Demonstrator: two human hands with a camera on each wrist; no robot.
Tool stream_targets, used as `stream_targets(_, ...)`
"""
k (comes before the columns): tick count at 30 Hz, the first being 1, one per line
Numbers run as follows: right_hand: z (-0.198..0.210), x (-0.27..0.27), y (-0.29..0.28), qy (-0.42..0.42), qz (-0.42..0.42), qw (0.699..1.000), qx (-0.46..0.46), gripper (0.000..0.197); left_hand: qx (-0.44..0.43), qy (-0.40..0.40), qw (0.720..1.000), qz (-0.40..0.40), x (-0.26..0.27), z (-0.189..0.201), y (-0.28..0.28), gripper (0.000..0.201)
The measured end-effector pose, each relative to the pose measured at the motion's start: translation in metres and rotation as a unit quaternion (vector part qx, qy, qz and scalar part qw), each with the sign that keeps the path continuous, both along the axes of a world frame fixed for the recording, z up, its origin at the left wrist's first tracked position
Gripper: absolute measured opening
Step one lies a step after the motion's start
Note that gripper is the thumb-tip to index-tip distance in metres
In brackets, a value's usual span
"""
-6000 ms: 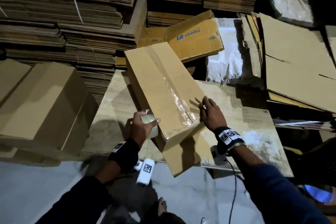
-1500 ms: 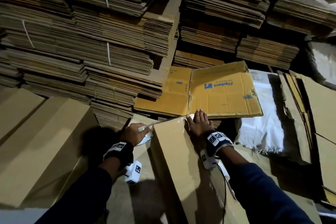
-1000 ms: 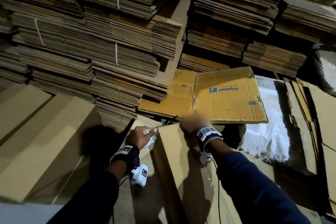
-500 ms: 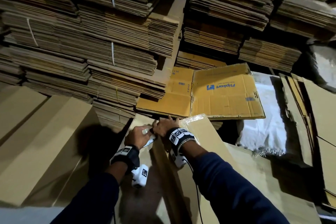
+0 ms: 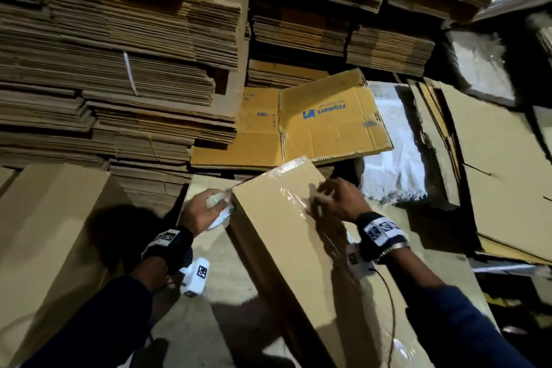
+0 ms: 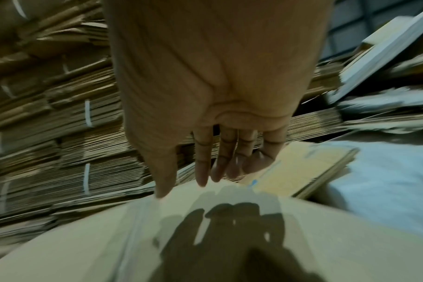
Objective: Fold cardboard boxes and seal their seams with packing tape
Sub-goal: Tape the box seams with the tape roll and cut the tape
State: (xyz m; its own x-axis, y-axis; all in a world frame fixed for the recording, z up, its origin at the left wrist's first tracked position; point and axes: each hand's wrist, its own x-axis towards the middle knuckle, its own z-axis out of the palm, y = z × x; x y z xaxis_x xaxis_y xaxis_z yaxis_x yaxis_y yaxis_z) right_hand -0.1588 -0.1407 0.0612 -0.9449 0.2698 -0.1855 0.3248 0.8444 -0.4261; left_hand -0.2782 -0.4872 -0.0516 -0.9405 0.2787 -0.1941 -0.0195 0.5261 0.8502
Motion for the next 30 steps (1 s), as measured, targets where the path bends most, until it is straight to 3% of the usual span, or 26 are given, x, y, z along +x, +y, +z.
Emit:
stream_targets(4,0.007,0.051,0.033,-0.09,-0.082,0.993,0.004,0.053,0.01,-0.015,1.0,-0.007,-0.004,-0.001,0.001,0.048)
stream_targets(6,0.002,0.067,0.038,-0.116,-0.111,0.987,0.002,0.056,0.001,-0.014,1.0,-0.009,-0.007,-0.001,0.0,0.051)
stream_targets(9,-0.007,0.083,0.042,-0.183,-0.101,0.978,0.023,0.044,-0.029,0.0,0.999,-0.023,-0.013,-0.002,-0.003,0.05)
stream_targets(13,0.003,0.082,0.035,-0.242,-0.094,0.965,0.033,0.03,-0.029,-0.008,0.999,-0.029,-0.016,0.008,-0.006,0.027)
stream_targets(16,0.017,0.062,0.014,-0.196,-0.087,0.975,0.054,0.028,0.014,-0.034,0.999,-0.033,-0.016,0.018,-0.007,0.023)
stream_targets(19,0.019,0.028,-0.027,-0.095,-0.092,0.99,-0.054,0.031,0.053,-0.078,0.995,-0.043,-0.018,0.024,-0.011,0.032)
stream_targets(23,0.005,-0.025,-0.112,-0.044,-0.023,0.994,-0.1,0.036,0.072,-0.111,0.99,-0.049,-0.022,0.024,-0.015,0.024)
stream_targets(25,-0.008,-0.048,-0.151,-0.027,0.007,0.993,-0.113,0.05,0.09,-0.121,0.987,-0.049,-0.021,0.024,-0.016,0.03)
stream_targets(30,-0.029,-0.081,-0.192,0.001,0.013,0.998,-0.061,0.059,0.076,-0.135,0.987,-0.053,-0.022,0.02,-0.018,0.019)
